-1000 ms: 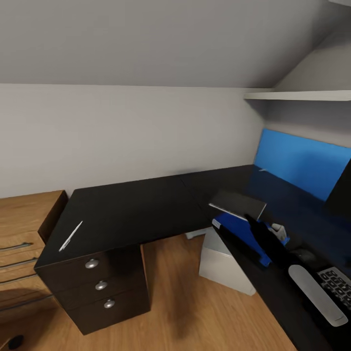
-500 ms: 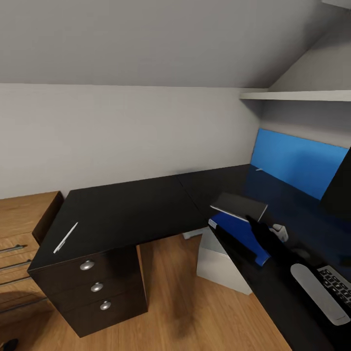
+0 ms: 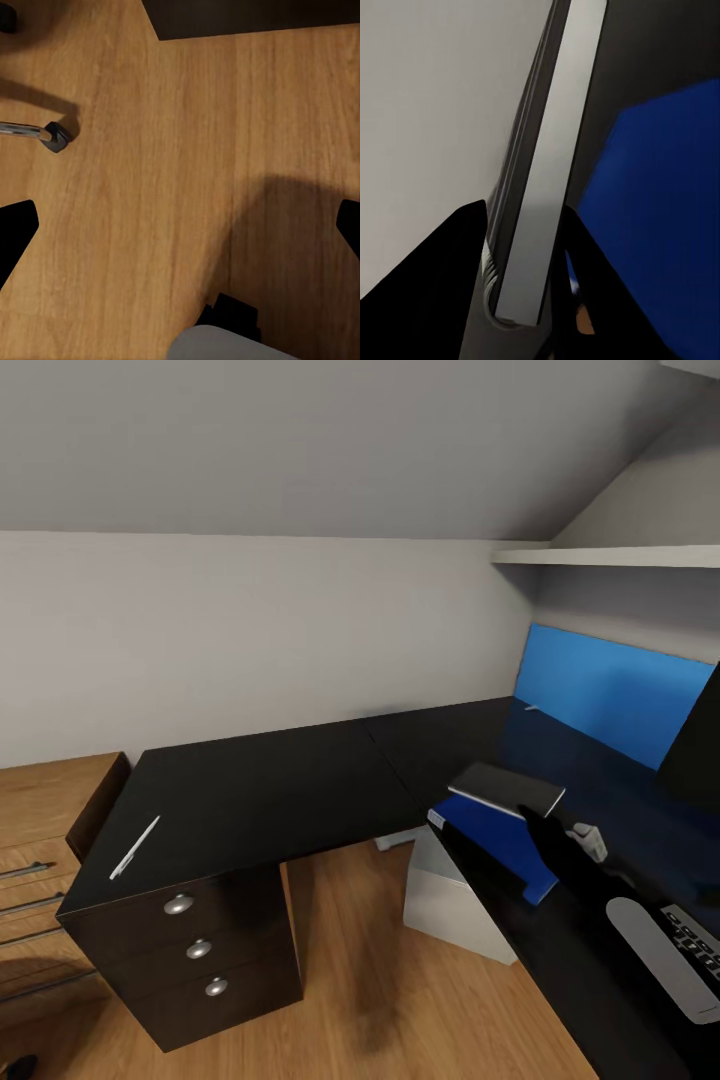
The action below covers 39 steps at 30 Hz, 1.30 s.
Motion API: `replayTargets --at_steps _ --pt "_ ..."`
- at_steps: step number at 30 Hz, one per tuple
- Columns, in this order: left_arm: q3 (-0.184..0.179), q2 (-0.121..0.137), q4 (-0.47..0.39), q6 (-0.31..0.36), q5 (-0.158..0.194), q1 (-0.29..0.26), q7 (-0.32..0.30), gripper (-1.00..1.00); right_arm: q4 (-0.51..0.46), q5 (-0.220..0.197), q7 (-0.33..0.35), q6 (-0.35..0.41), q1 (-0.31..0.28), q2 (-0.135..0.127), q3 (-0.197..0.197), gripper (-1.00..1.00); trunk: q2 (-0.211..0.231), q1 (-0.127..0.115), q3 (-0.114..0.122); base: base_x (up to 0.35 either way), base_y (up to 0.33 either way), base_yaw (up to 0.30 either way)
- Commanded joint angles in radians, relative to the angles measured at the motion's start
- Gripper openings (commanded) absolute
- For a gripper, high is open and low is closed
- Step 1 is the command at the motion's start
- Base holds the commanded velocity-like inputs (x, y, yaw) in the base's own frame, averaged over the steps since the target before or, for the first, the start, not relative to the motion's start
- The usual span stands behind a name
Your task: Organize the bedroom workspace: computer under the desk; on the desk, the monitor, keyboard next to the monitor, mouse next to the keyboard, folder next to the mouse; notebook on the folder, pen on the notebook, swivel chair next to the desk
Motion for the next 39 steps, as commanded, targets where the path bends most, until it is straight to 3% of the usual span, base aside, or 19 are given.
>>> replayTargets --at_steps 1,20,39 --pt "-0.008 0.001 0.0 -0.004 0.009 -0.001 0.006 1.0 -0.001 -0.006 -0.008 0.001 -0.001 -0.001 0.001 -1.0 0.0 0.0 -0.001 0.0 0.0 0.0" --pt "-0.008 0.001 0.0 -0.007 0.009 -0.001 0.006 1.0 0.043 -0.006 -0.062 0.001 -0.001 0.006 0.005 -1.0 0.0 0.0 -0.001 0.064 0.0 0.0" --pt "-0.008 0.001 0.0 -0.007 0.009 -0.001 0.006 1.0 0.051 -0.008 -0.081 0.001 -0.001 0.014 0.005 -1.0 0.0 0.0 -0.001 -0.054 0.0 0.0"
